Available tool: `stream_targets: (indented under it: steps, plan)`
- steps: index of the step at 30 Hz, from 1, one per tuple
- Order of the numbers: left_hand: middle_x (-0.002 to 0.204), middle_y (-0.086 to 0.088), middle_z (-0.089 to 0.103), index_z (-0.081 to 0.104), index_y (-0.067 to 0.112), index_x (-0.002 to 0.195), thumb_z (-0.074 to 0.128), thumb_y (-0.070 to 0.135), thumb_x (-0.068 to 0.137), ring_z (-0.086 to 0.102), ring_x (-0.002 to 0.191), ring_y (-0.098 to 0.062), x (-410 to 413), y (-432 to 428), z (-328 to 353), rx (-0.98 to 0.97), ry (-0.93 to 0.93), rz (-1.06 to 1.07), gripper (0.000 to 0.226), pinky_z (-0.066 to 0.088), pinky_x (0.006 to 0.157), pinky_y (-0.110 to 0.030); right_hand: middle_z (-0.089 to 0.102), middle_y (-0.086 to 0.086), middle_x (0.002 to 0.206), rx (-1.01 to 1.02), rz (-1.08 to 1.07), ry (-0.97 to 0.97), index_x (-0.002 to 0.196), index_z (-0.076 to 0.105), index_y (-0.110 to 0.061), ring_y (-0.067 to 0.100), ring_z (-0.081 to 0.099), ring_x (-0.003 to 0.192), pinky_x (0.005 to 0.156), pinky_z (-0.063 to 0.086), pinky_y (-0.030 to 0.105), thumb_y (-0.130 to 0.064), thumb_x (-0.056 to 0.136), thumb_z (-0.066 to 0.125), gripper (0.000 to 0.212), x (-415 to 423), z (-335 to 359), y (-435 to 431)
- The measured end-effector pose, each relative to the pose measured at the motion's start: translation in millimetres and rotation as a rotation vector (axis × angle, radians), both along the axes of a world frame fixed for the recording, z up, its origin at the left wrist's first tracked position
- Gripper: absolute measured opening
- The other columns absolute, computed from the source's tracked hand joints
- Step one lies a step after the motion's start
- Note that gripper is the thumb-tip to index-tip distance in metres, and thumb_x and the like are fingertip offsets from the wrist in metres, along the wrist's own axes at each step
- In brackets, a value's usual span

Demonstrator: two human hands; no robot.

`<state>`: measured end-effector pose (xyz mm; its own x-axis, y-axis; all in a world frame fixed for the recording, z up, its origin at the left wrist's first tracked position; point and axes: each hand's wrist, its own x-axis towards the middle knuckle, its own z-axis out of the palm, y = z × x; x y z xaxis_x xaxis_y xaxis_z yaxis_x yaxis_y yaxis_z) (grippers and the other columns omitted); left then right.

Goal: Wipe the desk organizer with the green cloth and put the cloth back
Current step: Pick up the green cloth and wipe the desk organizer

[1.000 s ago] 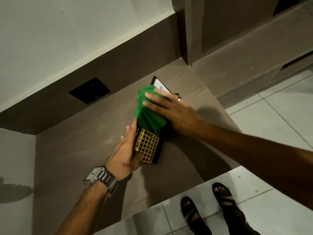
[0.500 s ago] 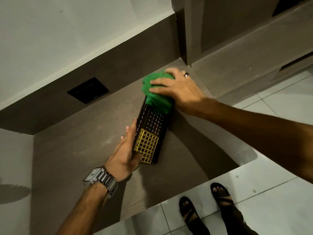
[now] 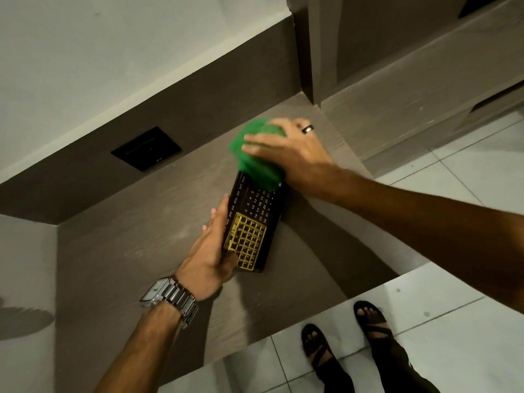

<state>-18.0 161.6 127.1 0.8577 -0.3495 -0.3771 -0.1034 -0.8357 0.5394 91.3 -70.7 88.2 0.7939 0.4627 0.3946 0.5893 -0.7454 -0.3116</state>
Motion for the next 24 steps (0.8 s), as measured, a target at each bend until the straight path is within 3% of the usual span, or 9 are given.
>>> stream_targets:
  steps: [3,5,8,13,16,19,22,24]
  plan:
    - [0.164,-0.007,0.005,-0.018,0.036,0.145,0.061,-0.005,0.081,0.006,0.151,-0.030,-0.3,-1.5,1.8,-0.011,0.009,-0.001,0.110,0.019,0.118,-0.062,0.033,0.000,0.155,-0.013,-0.239,0.181,0.148,0.031,-0.029,0.030,0.025,0.142,0.111,0.023,0.054,-0.010,0.086,0.058,0.070,16.9,-14.7,-17.6]
    - [0.164,-0.007,0.003,-0.018,0.038,0.144,0.062,-0.007,0.080,0.004,0.151,-0.028,-0.2,-2.4,2.7,-0.012,0.020,0.012,0.112,0.017,0.119,-0.061,0.029,0.002,0.157,0.017,-0.264,0.268,0.150,0.026,-0.026,0.029,0.018,0.144,0.112,0.024,0.055,-0.004,0.087,0.048,0.071,6.6,-32.2,-23.4]
    - [0.164,-0.009,0.004,-0.019,0.037,0.147,0.060,-0.007,0.081,0.007,0.151,-0.031,0.2,-3.5,2.3,0.000,0.040,0.030,0.112,0.020,0.117,-0.062,0.034,0.007,0.154,0.014,-0.252,0.195,0.146,0.037,-0.020,0.034,0.022,0.143,0.108,0.028,0.055,-0.007,0.087,0.037,0.060,-27.1,-55.8,-18.9]
    - [0.163,-0.011,0.011,-0.019,0.037,0.148,0.059,-0.003,0.084,0.014,0.149,-0.038,-0.1,-2.7,0.3,-0.032,0.063,0.036,0.108,0.023,0.115,-0.065,0.043,0.007,0.149,-0.076,-0.097,0.076,0.141,0.046,-0.021,0.035,0.034,0.138,0.105,0.037,0.050,-0.014,0.081,0.071,0.065,-96.8,-82.5,15.2]
    - [0.161,-0.014,0.018,-0.018,0.041,0.147,0.056,-0.003,0.085,0.025,0.142,-0.048,-0.1,-3.3,0.6,-0.043,0.070,0.036,0.106,0.028,0.109,-0.071,0.043,0.004,0.148,-0.094,0.082,0.068,0.140,0.043,-0.024,0.032,0.035,0.135,0.100,0.038,0.046,-0.025,0.075,0.073,0.072,-137.9,-90.0,31.8]
    - [0.160,-0.015,0.020,-0.019,0.042,0.146,0.056,-0.005,0.085,0.026,0.142,-0.046,-0.5,-4.2,2.0,-0.015,0.073,0.036,0.107,0.029,0.108,-0.070,0.049,0.002,0.144,-0.155,0.201,0.036,0.136,0.048,-0.025,0.030,0.037,0.132,0.097,0.043,0.045,-0.027,0.071,0.079,0.071,-135.5,-86.2,23.5]
    - [0.162,-0.014,0.017,-0.021,0.044,0.145,0.055,-0.002,0.087,0.022,0.145,-0.041,-1.4,-3.9,2.4,0.016,0.058,0.022,0.106,0.027,0.112,-0.067,0.050,0.004,0.143,-0.178,0.081,0.008,0.134,0.053,-0.022,0.034,0.042,0.132,0.094,0.047,0.048,-0.016,0.078,0.076,0.060,-91.7,-74.2,-2.4]
    - [0.163,-0.011,0.013,-0.022,0.049,0.143,0.056,0.001,0.088,0.019,0.147,-0.038,-1.1,-4.2,3.0,0.018,0.060,0.039,0.107,0.027,0.113,-0.066,0.039,0.003,0.151,-0.180,-0.028,0.085,0.142,0.043,-0.025,0.035,0.033,0.138,0.091,0.047,0.052,-0.014,0.086,0.064,0.060,-59.8,-62.6,-19.9]
